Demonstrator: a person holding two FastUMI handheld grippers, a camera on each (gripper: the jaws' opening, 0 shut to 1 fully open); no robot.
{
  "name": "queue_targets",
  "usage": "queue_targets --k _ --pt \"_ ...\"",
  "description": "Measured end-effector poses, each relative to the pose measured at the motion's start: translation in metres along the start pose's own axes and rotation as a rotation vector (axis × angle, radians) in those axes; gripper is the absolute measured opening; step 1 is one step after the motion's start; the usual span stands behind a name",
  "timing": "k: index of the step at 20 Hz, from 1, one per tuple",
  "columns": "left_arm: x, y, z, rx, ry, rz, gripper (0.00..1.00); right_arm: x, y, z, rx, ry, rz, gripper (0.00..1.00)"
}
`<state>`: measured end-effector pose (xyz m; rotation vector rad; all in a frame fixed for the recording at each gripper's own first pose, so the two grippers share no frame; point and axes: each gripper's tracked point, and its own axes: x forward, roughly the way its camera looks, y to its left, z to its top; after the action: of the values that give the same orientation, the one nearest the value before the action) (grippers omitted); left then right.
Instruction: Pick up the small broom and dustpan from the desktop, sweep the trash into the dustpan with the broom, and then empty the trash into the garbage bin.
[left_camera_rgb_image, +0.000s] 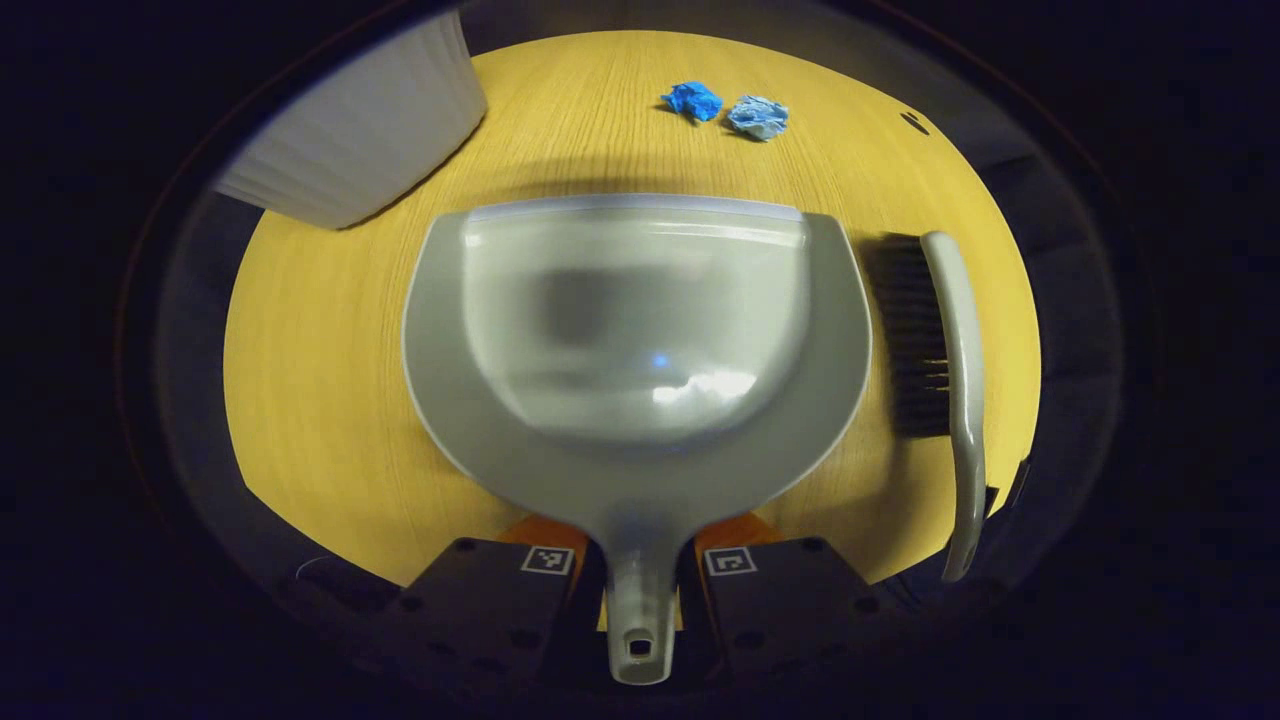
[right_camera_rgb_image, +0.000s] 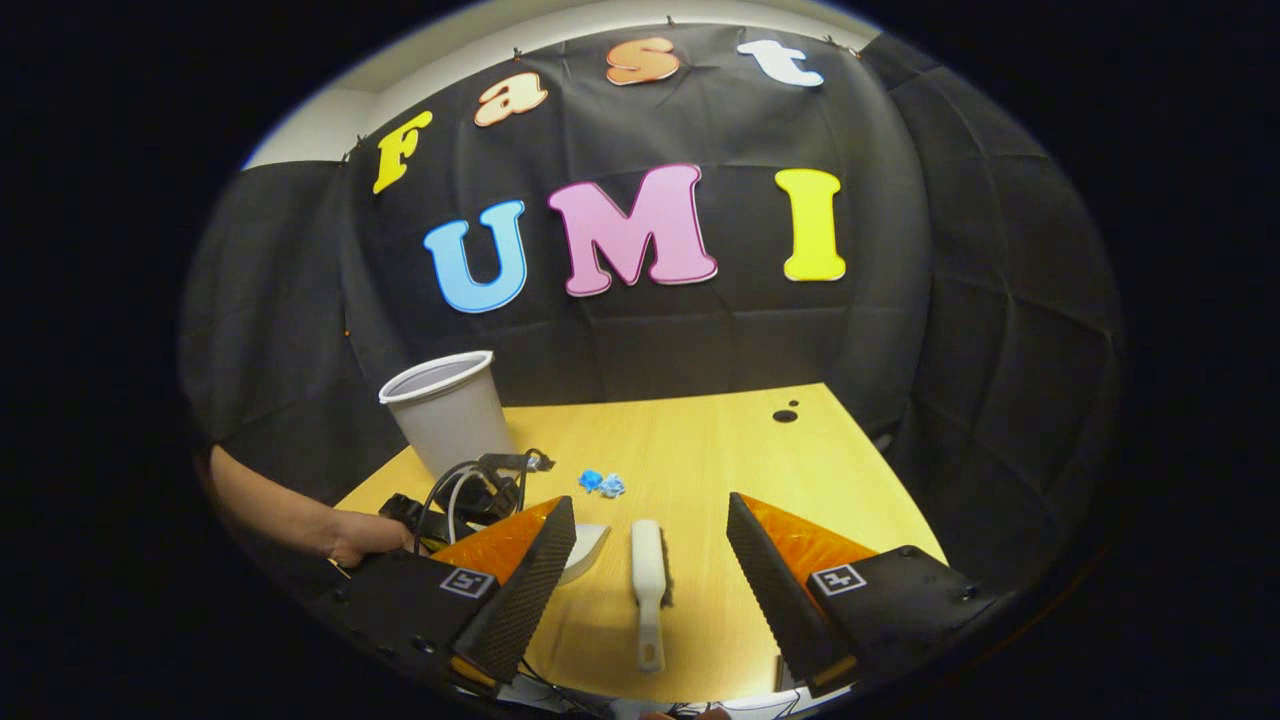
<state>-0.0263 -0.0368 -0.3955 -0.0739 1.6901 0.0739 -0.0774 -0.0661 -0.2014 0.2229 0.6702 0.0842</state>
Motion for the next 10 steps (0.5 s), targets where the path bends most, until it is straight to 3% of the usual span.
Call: queue_targets --k 3,5,10 --pt "0.000 0.001 0.001 0.012 -0.011 -0.007 0.30 0.018 0.008 -0.028 0.042 0.169 -0.012 0.99" --pt "0.001 0.003 0.000 0.027 -0.022 -0.023 0.29 0.029 0.018 -0.062 0.051 0.343 -0.004 0.99" --pt "0.000 0.008 -0.004 0.033 -0.061 -0.077 0.30 0.049 0.017 -0.139 -0.060 0.675 -0.072 0.99"
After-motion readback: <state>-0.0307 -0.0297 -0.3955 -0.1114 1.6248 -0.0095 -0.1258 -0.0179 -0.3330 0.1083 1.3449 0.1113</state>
